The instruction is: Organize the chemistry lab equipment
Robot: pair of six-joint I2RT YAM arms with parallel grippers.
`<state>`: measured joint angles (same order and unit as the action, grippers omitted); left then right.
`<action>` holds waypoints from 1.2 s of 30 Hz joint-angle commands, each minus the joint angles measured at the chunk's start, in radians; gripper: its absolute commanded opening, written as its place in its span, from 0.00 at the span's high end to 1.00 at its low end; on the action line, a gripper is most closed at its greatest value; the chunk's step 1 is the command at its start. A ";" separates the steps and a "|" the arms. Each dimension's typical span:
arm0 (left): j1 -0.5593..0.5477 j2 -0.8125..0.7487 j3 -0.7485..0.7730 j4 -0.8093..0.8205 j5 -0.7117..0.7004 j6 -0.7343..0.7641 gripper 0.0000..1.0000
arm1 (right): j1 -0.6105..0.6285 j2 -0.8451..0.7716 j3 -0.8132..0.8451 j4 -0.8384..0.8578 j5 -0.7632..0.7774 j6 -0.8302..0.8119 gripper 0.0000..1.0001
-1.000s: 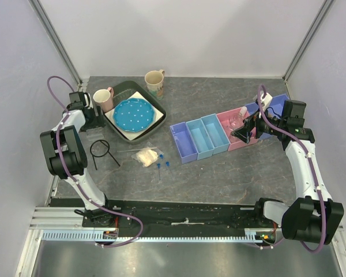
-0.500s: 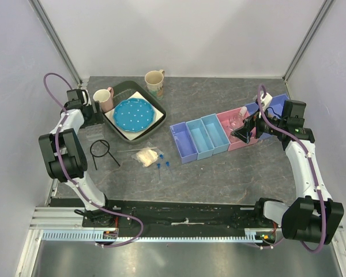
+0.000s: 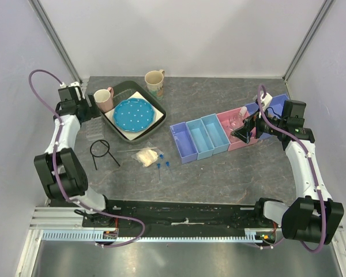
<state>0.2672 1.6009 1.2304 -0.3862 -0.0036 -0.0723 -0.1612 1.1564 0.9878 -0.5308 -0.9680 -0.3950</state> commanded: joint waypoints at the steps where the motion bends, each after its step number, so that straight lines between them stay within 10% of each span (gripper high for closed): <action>1: 0.004 -0.148 -0.031 0.055 0.108 -0.079 0.12 | -0.004 0.000 0.009 0.029 -0.034 -0.002 0.02; 21: -0.402 -0.826 -0.321 -0.256 0.117 -0.274 0.18 | -0.004 0.037 -0.001 0.015 -0.093 -0.021 0.02; 36: -0.720 -0.868 -0.351 -0.384 -0.027 -0.368 0.22 | -0.004 0.054 -0.009 -0.006 -0.087 -0.070 0.02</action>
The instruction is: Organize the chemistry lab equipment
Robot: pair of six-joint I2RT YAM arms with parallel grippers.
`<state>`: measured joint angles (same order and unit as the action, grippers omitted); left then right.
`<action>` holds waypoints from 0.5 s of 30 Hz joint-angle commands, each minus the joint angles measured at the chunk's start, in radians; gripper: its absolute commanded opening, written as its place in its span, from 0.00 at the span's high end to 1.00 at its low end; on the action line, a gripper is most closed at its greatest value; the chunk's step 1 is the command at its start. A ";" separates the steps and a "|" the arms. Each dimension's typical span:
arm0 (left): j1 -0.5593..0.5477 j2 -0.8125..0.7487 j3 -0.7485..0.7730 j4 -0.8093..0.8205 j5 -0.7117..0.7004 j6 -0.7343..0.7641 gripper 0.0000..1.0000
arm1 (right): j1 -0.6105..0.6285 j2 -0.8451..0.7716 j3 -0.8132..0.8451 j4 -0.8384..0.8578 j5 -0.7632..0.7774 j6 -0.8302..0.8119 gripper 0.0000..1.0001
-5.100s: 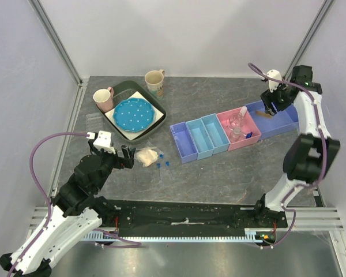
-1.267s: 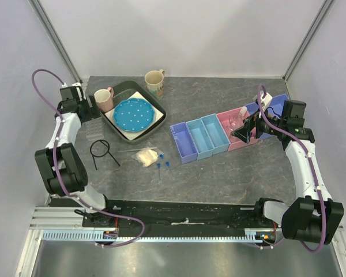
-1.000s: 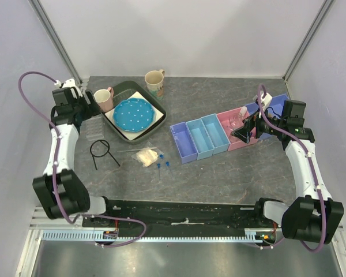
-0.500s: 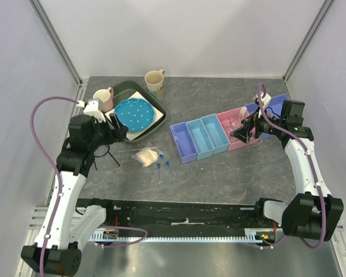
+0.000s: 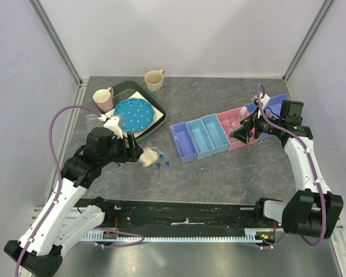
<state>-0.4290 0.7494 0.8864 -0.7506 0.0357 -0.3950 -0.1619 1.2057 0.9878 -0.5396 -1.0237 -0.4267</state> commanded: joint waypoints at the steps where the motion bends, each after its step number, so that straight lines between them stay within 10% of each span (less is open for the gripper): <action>1: -0.025 -0.019 -0.013 -0.020 -0.066 -0.045 0.22 | -0.005 0.006 -0.008 0.003 -0.024 -0.041 0.02; 15: -0.025 -0.105 -0.007 -0.069 -0.216 -0.099 0.20 | -0.005 0.032 -0.011 0.003 0.045 -0.061 0.02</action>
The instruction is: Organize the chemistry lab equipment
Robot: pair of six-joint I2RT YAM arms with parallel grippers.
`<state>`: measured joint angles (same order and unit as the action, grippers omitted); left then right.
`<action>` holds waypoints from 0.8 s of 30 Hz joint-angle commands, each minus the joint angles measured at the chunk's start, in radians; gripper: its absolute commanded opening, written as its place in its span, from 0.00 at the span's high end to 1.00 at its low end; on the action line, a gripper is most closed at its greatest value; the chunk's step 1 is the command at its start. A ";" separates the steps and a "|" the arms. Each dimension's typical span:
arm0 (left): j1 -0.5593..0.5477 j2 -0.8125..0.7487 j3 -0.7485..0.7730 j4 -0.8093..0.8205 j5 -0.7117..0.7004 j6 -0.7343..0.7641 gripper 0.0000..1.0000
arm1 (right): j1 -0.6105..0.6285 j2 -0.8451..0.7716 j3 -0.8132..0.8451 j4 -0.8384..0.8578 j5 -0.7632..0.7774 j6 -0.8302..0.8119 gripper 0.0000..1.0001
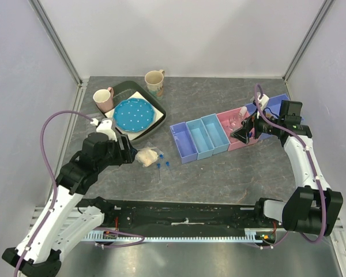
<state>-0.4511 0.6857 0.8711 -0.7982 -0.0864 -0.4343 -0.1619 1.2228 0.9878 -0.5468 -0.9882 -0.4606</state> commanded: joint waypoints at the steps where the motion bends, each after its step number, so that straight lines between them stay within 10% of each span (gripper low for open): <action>1: -0.003 -0.048 0.003 -0.021 -0.101 -0.069 0.19 | -0.005 0.017 -0.009 0.008 0.013 -0.029 0.02; 24: -0.003 -0.035 0.051 -0.015 -0.168 -0.008 0.20 | -0.073 0.081 0.059 -0.008 0.239 -0.085 0.02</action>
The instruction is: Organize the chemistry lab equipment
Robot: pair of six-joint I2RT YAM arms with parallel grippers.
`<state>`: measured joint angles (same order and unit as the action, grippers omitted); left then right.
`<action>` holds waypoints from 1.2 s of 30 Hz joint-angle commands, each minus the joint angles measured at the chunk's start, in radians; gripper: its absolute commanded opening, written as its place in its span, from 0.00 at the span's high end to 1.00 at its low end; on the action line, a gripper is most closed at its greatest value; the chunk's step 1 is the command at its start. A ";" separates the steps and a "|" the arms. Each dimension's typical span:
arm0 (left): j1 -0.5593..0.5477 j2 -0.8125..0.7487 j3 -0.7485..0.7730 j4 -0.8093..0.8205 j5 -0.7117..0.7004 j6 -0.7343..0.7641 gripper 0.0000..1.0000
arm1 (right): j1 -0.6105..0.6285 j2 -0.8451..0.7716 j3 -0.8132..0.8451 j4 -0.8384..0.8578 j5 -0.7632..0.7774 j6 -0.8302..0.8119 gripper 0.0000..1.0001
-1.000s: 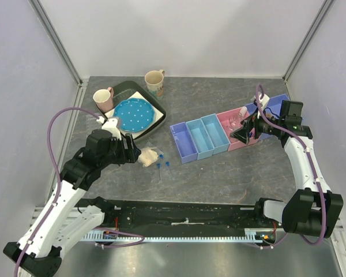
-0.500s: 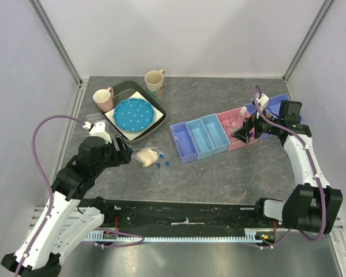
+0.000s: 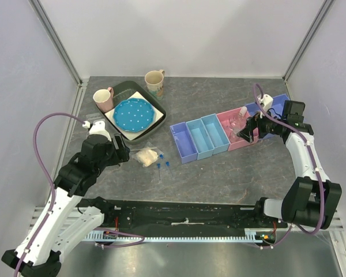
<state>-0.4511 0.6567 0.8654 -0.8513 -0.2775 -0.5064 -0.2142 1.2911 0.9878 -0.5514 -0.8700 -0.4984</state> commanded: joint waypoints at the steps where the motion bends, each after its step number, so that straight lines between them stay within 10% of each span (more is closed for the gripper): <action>1: -0.003 -0.009 0.057 0.050 0.040 0.080 0.20 | -0.024 0.025 0.084 -0.008 0.170 -0.055 0.02; 13: -0.003 0.020 0.007 0.256 0.132 0.195 0.21 | -0.125 0.523 0.650 -0.375 0.416 -0.713 0.02; 19: -0.003 0.055 -0.008 0.310 0.116 0.232 0.21 | -0.113 0.792 0.890 -0.446 0.519 -0.767 0.09; 28: -0.001 0.035 -0.008 0.305 0.098 0.229 0.21 | -0.079 0.935 0.959 -0.446 0.634 -0.756 0.32; 36: -0.001 0.015 0.017 0.276 0.092 0.220 0.21 | -0.071 0.950 0.988 -0.459 0.632 -0.738 0.83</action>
<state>-0.4511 0.6888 0.8520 -0.5957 -0.1596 -0.3119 -0.2871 2.2513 1.9213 -0.9924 -0.2344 -1.2339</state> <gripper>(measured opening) 0.793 0.242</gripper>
